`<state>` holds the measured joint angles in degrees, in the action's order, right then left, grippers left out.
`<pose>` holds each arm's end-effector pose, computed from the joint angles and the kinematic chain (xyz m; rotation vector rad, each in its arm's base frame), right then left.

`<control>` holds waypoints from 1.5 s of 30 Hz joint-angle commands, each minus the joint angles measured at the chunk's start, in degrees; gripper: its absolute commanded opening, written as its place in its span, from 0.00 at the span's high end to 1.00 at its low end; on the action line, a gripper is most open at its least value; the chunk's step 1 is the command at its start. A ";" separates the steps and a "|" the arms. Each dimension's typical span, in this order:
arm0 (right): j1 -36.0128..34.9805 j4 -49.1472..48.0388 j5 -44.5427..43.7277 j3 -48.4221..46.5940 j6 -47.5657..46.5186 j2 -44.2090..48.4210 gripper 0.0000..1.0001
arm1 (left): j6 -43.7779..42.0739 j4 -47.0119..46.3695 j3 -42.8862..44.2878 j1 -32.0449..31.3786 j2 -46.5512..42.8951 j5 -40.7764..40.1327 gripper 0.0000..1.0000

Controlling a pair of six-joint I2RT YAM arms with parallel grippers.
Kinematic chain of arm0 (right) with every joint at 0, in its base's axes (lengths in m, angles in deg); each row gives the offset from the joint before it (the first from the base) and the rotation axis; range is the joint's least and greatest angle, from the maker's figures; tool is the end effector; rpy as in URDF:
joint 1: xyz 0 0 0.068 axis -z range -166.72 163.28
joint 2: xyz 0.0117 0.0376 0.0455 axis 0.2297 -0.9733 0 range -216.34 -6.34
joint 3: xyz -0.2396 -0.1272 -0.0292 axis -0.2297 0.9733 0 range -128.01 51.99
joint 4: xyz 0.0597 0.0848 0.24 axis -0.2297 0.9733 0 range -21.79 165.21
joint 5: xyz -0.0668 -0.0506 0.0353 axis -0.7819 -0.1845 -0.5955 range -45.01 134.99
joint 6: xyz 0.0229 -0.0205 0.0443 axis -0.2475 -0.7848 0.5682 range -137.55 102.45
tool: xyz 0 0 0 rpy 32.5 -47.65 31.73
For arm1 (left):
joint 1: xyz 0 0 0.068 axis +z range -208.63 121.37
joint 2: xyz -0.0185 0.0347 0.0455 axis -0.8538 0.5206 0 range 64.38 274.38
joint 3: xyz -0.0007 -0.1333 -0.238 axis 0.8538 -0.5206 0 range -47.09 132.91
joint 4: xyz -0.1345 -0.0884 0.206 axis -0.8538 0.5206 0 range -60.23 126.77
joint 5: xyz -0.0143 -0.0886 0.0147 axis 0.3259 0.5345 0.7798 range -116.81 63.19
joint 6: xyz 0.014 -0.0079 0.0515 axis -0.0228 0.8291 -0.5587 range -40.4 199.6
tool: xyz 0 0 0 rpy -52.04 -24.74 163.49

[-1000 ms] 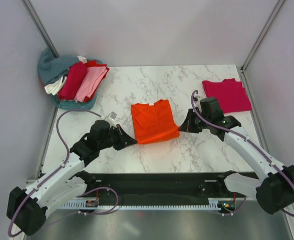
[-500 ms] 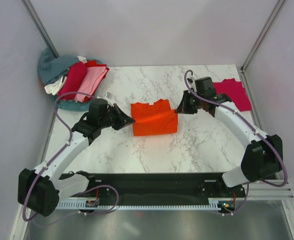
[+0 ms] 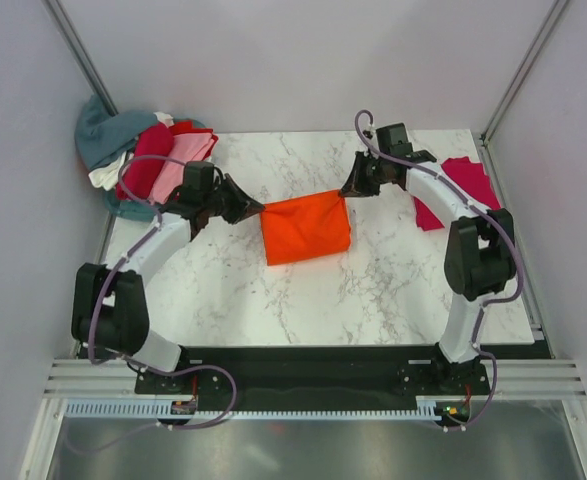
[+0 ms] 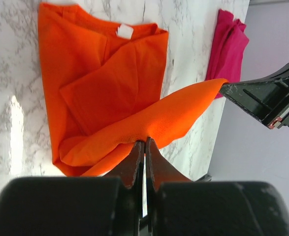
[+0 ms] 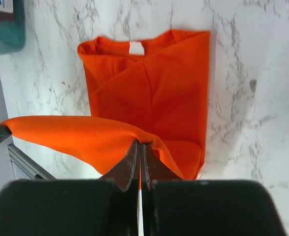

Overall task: Fold and stack the t-shirts
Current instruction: Fold the tshirt, then neatly place the folded tshirt to the corner

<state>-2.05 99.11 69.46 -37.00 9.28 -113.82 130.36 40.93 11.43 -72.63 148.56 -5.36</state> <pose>0.4011 0.1252 0.2638 0.0508 2.5094 0.8393 0.3130 -0.0915 0.2599 -0.5302 2.3034 -1.0072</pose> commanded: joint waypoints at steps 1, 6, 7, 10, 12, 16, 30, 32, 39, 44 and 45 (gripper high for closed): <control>1.00 -1.45 1.28 -6.36 0.50 -4.92 1.00 | -2.25 -5.09 5.28 1.34 5.10 0.70 0.98; 1.97 -4.08 2.77 -14.52 2.00 -13.87 0.99 | -2.25 -5.71 12.39 2.57 13.80 -0.44 0.98; 2.15 -4.35 2.95 -15.94 2.43 -15.29 0.99 | -2.07 -5.62 14.49 2.75 16.08 -0.79 0.98; 2.76 -5.14 4.18 -21.74 3.14 -21.26 0.97 | -1.37 -6.76 18.11 3.63 21.26 -1.50 0.98; 3.12 -6.19 5.06 -25.51 3.23 -25.38 0.80 | -1.28 -7.11 21.52 3.72 24.00 -0.36 0.97; 3.12 -6.90 3.40 -27.90 2.97 -28.66 0.11 | -3.03 -6.33 25.93 3.89 29.54 0.43 0.47; 3.20 -21.05 2.43 -4.62 0.86 -18.82 0.22 | -12.44 -4.22 15.06 3.63 21.90 -4.58 0.29; 2.77 -20.96 1.81 -4.09 0.68 -19.34 0.25 | -12.53 -4.65 14.17 3.45 22.60 -4.40 0.29; 1.36 -20.17 -0.65 -4.79 0.50 -21.36 0.32 | -12.35 -5.71 14.34 3.36 26.82 -3.52 0.32; -0.05 -18.94 -1.44 -6.63 0.24 -23.65 0.38 | -12.18 -5.80 15.66 3.36 29.19 -2.82 0.35; -0.31 -18.85 -1.62 -6.63 0.24 -23.83 0.39 | -12.18 -5.80 16.09 3.36 29.89 -2.82 0.36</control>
<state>-1.29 79.98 69.52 -42.26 10.99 -135.66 120.39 36.73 24.89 -69.04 176.85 -8.68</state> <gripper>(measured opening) 0.618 0.651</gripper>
